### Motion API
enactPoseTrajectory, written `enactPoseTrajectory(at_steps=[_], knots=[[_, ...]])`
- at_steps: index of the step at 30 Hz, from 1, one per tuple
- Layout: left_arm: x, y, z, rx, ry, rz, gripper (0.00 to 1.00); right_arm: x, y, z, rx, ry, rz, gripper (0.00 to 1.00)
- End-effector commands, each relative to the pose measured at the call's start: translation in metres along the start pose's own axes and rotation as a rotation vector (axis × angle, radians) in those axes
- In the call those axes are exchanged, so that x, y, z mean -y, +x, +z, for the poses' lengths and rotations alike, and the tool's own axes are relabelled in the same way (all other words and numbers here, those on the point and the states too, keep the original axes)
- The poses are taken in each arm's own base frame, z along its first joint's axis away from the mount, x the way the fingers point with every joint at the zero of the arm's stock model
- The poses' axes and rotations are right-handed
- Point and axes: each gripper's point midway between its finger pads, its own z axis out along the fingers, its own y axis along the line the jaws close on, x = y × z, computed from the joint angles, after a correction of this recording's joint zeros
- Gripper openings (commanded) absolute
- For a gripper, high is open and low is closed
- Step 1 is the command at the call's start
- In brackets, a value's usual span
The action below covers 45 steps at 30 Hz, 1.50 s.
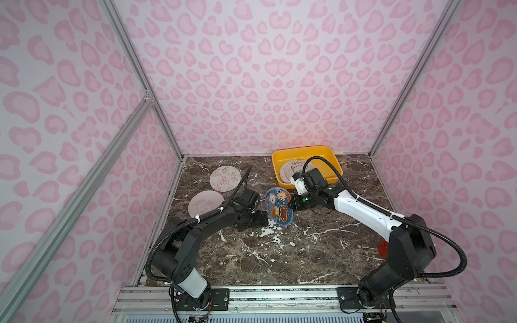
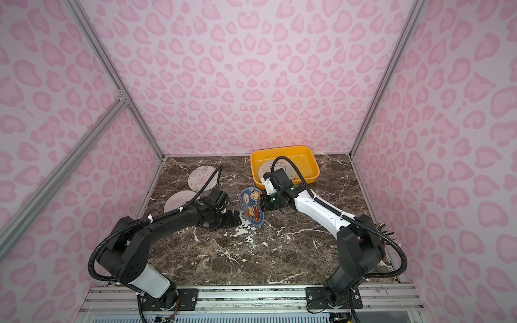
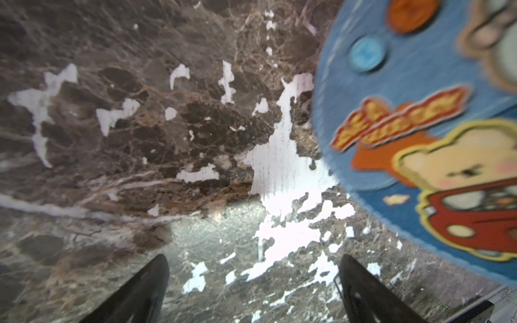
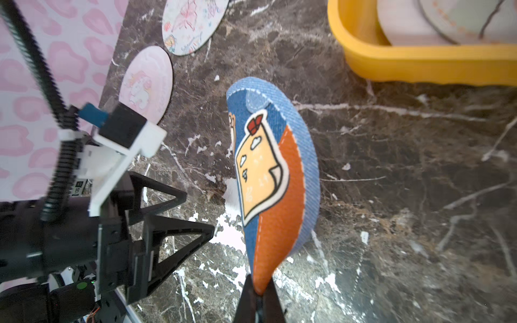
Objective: Put the coasters into the storage box
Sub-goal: Pick up the coaster from the center of the board, then place the coaster in the storage box.
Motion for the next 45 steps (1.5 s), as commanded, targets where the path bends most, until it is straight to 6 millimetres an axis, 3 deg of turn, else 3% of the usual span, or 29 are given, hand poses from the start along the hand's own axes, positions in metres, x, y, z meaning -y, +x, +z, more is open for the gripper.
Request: enactPoseTrajectory(at_steps=[1, 6, 14, 18, 26, 32, 37, 45], knots=[[0.002, 0.0, -0.002, 0.001, 0.017, 0.007, 0.98, 0.003, -0.012, -0.016, 0.024, 0.023, -0.015, 0.0], [0.003, -0.001, -0.002, 0.003, 0.027, 0.006, 0.99, 0.009, -0.055, -0.045, 0.12, 0.044, -0.028, 0.0], [0.004, -0.002, -0.002, 0.003, 0.033, 0.008, 1.0, 0.04, -0.117, -0.063, 0.227, 0.101, -0.029, 0.0], [0.004, -0.002, -0.002, 0.005, 0.033, 0.008, 1.0, 0.05, -0.144, -0.063, 0.262, 0.114, -0.037, 0.0], [0.003, -0.001, 0.0, -0.005, 0.033, 0.007, 1.0, 0.075, -0.181, -0.036, 0.277, 0.111, -0.028, 0.0], [0.002, -0.001, 0.002, -0.011, 0.031, 0.006, 1.0, 0.098, -0.194, 0.0, 0.248, 0.105, -0.006, 0.0], [0.001, -0.001, 0.002, -0.01, 0.028, 0.004, 1.0, 0.131, -0.188, 0.028, 0.202, 0.139, 0.028, 0.0], [-0.002, -0.001, 0.0, -0.006, 0.022, 0.002, 1.0, 0.173, -0.178, 0.033, 0.169, 0.243, 0.056, 0.0]])
